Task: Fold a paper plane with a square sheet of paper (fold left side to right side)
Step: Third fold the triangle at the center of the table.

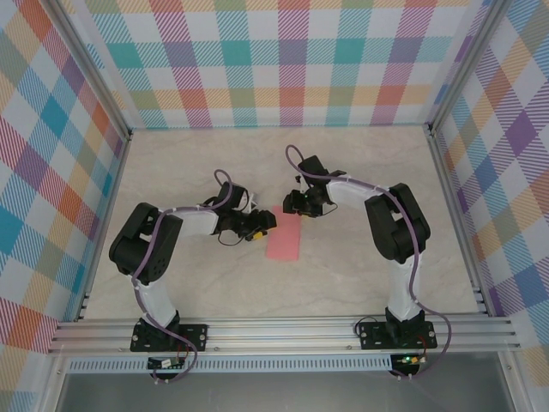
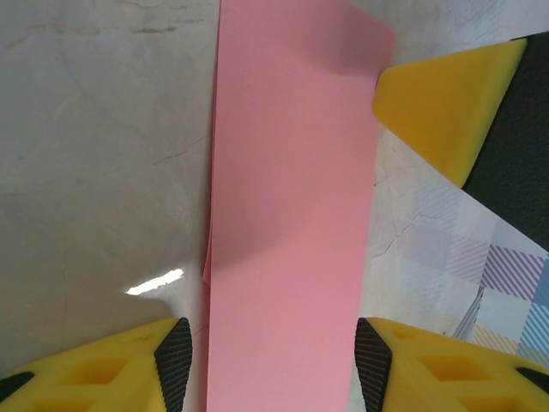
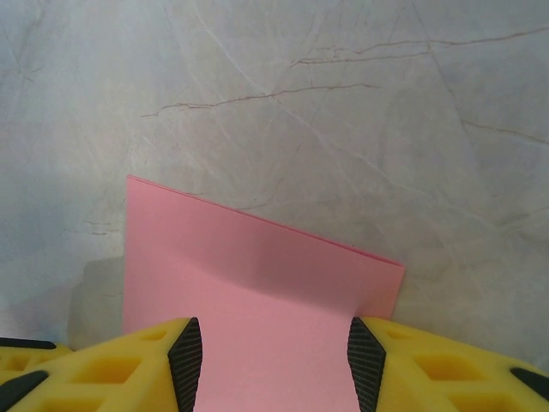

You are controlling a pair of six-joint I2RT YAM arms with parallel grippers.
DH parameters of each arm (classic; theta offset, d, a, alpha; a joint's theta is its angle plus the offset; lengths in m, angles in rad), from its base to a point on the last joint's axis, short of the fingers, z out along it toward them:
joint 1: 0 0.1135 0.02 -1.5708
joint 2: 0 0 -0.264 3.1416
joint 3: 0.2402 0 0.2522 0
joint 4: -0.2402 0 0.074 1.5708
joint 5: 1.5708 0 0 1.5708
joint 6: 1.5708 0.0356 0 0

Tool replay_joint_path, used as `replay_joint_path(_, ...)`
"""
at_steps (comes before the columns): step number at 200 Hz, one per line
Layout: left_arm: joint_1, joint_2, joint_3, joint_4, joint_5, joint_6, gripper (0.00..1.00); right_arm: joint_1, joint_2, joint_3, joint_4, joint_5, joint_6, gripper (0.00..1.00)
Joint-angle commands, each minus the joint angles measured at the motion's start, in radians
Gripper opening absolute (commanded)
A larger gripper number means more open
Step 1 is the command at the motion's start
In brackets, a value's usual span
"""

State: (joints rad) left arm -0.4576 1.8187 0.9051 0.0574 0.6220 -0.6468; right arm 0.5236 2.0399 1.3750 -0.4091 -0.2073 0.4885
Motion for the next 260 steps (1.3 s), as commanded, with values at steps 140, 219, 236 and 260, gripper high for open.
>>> replay_joint_path(140,-0.032,-0.034,0.013,-0.049,-0.008,0.039,0.43,0.008,0.050,0.013,0.000,-0.048,-0.058,0.53)
replay_joint_path(219,-0.041,-0.079,-0.044,0.009,0.001,0.006,0.42,0.007,0.055,0.015,-0.008,-0.049,-0.062,0.53)
replay_joint_path(236,-0.045,-0.074,-0.045,0.006,-0.004,0.007,0.38,0.008,0.052,0.013,-0.005,-0.050,-0.062,0.53)
replay_joint_path(260,-0.049,-0.058,-0.046,-0.002,-0.014,0.008,0.26,0.007,0.046,0.010,0.007,-0.053,-0.062,0.54)
